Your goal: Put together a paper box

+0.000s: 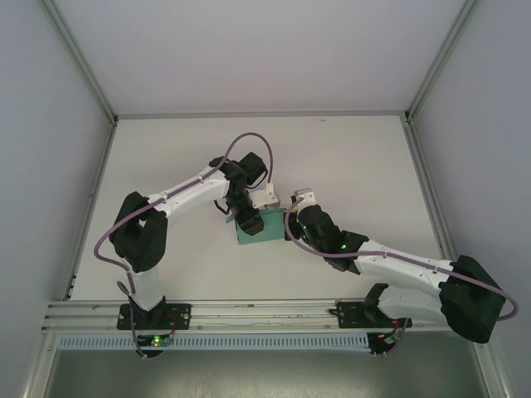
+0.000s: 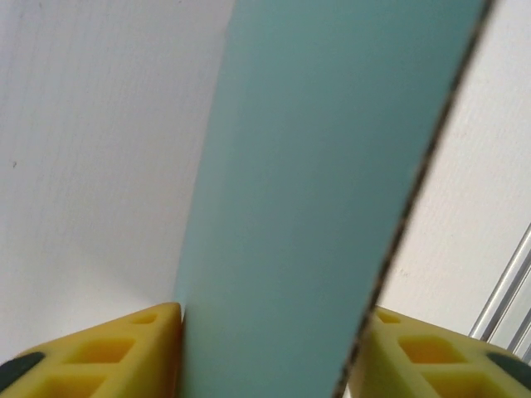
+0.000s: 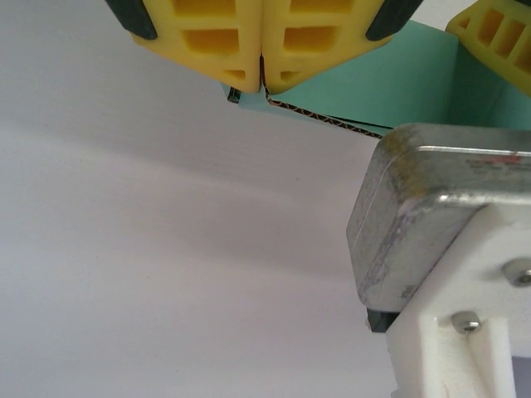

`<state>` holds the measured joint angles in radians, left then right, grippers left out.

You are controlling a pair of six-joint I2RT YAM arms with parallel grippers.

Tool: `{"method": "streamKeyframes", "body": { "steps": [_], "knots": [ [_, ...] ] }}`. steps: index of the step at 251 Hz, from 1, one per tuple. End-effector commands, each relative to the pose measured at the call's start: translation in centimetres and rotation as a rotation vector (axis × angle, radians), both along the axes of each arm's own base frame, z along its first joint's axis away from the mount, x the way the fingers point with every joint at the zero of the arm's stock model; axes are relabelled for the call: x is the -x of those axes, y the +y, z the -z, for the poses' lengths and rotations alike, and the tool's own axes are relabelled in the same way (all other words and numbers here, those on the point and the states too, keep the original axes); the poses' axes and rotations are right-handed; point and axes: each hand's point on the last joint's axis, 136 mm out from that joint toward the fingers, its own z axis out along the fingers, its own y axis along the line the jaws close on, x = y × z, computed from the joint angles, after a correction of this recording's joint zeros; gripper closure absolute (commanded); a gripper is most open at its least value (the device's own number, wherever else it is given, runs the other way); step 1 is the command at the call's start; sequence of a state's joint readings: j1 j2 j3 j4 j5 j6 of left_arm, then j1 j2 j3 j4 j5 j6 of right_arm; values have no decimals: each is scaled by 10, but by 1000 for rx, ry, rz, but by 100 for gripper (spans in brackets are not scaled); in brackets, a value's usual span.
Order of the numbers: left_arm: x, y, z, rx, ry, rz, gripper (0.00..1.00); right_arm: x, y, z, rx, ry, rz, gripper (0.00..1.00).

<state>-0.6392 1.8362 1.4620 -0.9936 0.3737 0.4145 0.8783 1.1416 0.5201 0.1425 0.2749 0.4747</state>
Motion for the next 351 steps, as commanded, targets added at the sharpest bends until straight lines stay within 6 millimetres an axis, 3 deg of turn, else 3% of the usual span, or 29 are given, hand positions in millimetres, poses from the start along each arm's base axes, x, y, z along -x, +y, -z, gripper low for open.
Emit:
{"method": "streamKeyframes", "body": {
  "steps": [1, 63, 133, 150, 175, 226, 236, 269, 311, 351],
  "knots": [
    [-13, 6, 8, -37, -32, -48, 54, 43, -25, 77, 177, 219, -40, 100],
    [-16, 3, 12, -30, -34, -62, 56, 50, -16, 66, 54, 269, -13, 100],
    [-18, 0, 15, -32, -16, -60, 56, 51, -26, 98, 114, 280, 33, 100],
    [-17, 0, 11, -28, -15, -60, 44, 49, -25, 97, 131, 274, 28, 100],
    [-18, -1, 1, -8, -34, -65, 33, 44, -24, 86, 152, 248, 37, 100],
    [-15, -2, -20, 18, -77, -66, 17, 36, -12, 57, 114, 214, 35, 100],
    [-16, -2, -24, 24, -94, -72, 1, 35, -11, 54, 114, 217, 39, 100],
    [-16, 1, -40, 35, -139, -101, 0, 31, -8, 42, 112, 230, 63, 100],
    [-22, 18, -60, 4, -230, -252, 0, 29, -5, 45, 131, 268, 83, 100],
    [-15, 61, -56, -105, -285, -551, 0, 25, 0, 51, 156, 301, 101, 100]
  ]
}}
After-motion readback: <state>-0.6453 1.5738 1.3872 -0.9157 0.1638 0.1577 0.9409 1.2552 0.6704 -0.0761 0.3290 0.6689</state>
